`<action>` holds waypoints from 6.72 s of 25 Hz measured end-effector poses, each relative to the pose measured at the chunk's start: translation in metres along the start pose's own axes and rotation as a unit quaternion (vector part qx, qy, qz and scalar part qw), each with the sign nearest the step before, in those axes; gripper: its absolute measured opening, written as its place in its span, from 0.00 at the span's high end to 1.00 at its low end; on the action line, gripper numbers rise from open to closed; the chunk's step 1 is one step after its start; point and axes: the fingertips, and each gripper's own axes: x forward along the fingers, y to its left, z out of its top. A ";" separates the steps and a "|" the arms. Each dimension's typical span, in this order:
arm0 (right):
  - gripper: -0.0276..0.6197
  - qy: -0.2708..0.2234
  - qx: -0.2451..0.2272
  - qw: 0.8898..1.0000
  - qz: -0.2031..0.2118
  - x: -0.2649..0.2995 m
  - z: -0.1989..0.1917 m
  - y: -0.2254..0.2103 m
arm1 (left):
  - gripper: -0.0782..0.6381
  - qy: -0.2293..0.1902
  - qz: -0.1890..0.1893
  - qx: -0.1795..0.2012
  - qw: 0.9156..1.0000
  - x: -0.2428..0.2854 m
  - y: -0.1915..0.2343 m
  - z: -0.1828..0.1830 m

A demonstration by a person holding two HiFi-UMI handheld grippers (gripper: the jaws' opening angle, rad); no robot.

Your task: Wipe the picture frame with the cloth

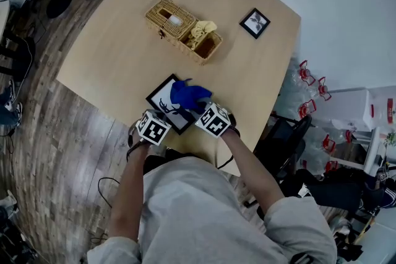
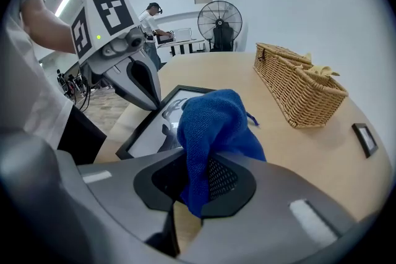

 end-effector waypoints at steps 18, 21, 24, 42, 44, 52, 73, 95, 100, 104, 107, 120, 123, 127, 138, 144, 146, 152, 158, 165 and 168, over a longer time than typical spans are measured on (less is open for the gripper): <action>0.89 -0.010 0.037 0.999 -0.002 -0.018 -0.023 0.006 | 0.82 0.010 0.006 0.022 1.000 0.001 -0.001 0.000; 0.89 -0.011 0.040 0.999 0.000 -0.020 -0.024 0.006 | 0.82 0.012 0.007 0.026 1.000 0.001 -0.001 0.000; 0.89 -0.015 0.041 0.999 -0.002 -0.022 -0.025 0.006 | 0.82 0.014 0.004 0.029 0.999 0.001 -0.002 0.000; 0.89 -0.008 0.037 0.999 -0.011 -0.031 -0.035 0.015 | 0.82 0.013 -0.009 0.049 0.999 0.000 -0.002 0.000; 0.89 -0.007 0.036 0.999 -0.009 -0.030 -0.035 0.020 | 0.82 0.015 -0.011 0.049 0.999 0.000 -0.003 0.000; 0.89 -0.003 0.035 0.999 0.002 -0.027 -0.034 0.034 | 0.82 0.017 -0.010 0.051 0.998 0.000 -0.003 0.000; 0.89 -0.009 0.033 0.999 0.027 -0.020 -0.026 0.058 | 0.82 0.018 -0.001 0.048 0.999 0.001 -0.002 0.001; 0.89 0.005 0.033 0.999 0.032 -0.001 -0.007 0.052 | 0.82 0.024 -0.006 0.046 0.999 0.002 -0.003 0.000; 0.89 0.006 0.035 0.998 0.044 0.002 -0.004 0.050 | 0.82 0.016 -0.011 0.035 0.999 0.001 -0.002 0.001; 0.89 0.008 0.029 0.999 0.044 0.006 0.000 0.047 | 0.82 0.010 -0.012 0.032 0.999 0.001 -0.002 0.001; 0.89 0.008 0.027 0.999 0.045 0.010 0.005 0.044 | 0.82 0.006 -0.011 0.029 1.000 0.000 -0.002 0.001; 0.89 0.015 0.011 0.998 0.054 0.023 0.025 0.032 | 0.82 0.000 -0.012 0.017 1.000 0.002 0.001 -0.003; 0.89 0.018 0.007 0.998 0.056 0.026 0.028 0.030 | 0.82 -0.001 -0.016 0.014 1.000 0.002 0.000 -0.003; 0.89 0.017 0.003 0.998 0.057 0.030 0.035 0.027 | 0.82 -0.004 -0.018 0.011 1.000 0.000 0.000 -0.003; 0.89 0.020 -0.016 0.998 0.054 0.048 0.063 0.020 | 0.82 -0.007 -0.020 0.016 1.000 0.000 -0.002 -0.004; 0.89 0.012 -0.015 0.998 0.052 0.060 0.079 0.016 | 0.82 -0.002 -0.022 0.020 1.000 0.000 -0.001 -0.003; 0.89 0.010 -0.014 0.998 0.052 0.062 0.082 0.016 | 0.82 -0.002 -0.022 0.019 1.000 0.000 -0.001 -0.003; 0.89 -0.001 -0.016 0.999 0.045 0.068 0.090 0.012 | 0.82 -0.003 -0.020 0.021 1.000 0.001 -0.002 -0.003; 0.89 -0.001 -0.029 0.999 0.037 0.070 0.096 0.013 | 0.82 -0.005 -0.022 0.019 1.000 0.000 -0.002 -0.004; 0.89 -0.006 -0.041 0.999 0.032 0.072 0.099 0.010 | 0.82 -0.007 -0.021 0.016 1.000 0.001 -0.002 -0.004; 0.89 -0.013 -0.044 0.999 0.027 0.072 0.102 0.009 | 0.82 -0.009 -0.020 0.015 1.000 0.001 -0.002 -0.004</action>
